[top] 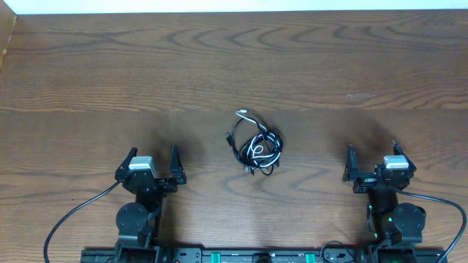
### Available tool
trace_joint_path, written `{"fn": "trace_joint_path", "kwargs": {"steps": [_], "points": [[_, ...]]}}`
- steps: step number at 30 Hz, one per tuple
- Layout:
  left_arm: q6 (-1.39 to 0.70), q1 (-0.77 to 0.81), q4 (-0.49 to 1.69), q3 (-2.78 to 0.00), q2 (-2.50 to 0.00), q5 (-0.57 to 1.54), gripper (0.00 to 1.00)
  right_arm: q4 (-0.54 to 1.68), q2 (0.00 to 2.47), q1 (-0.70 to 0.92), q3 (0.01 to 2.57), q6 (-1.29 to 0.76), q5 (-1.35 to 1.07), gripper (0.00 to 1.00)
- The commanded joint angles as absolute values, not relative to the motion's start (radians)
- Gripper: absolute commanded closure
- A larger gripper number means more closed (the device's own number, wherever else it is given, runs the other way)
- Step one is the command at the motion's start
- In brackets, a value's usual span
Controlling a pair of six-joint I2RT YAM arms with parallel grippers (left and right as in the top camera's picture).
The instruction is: Untangle cables
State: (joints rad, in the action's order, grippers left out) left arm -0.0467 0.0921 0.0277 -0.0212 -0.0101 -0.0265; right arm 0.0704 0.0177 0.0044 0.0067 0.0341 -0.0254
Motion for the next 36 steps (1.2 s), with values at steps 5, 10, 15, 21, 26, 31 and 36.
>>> {"fn": "trace_joint_path", "kwargs": {"steps": [5, 10, 15, 21, 26, 31, 36], "points": [[-0.03, 0.088, 0.071, -0.004, -0.004, -0.037, 0.02, 0.075, 0.019, 0.017, 0.006, 0.042, -0.01, 0.01], [-0.03, 0.088, 0.071, -0.004, -0.004, -0.037, 0.02, 0.075, 0.019, 0.017, 0.006, 0.042, -0.01, 0.01], [-0.03, 0.088, 0.071, -0.004, -0.004, -0.036, 0.02, 0.075, 0.019, 0.017, 0.006, 0.042, -0.01, 0.01], [-0.03, 0.088, 0.071, -0.004, -0.004, -0.034, 0.02, 0.075, 0.019, 0.017, 0.006, 0.042, -0.01, 0.01], [-0.03, 0.088, 0.071, -0.004, -0.007, -0.033, 0.02, 0.075, 0.019, 0.017, 0.006, 0.042, -0.01, 0.01], [-0.031, 0.088, 0.075, -0.007, -0.057, 0.002, 0.02, 0.075, 0.019, 0.017, 0.006, 0.042, -0.01, 0.01], [-0.049, 0.088, 0.074, -0.036, -0.146, 0.018, 0.02, 0.075, 0.019, 0.017, 0.006, 0.042, -0.01, 0.01]]}}
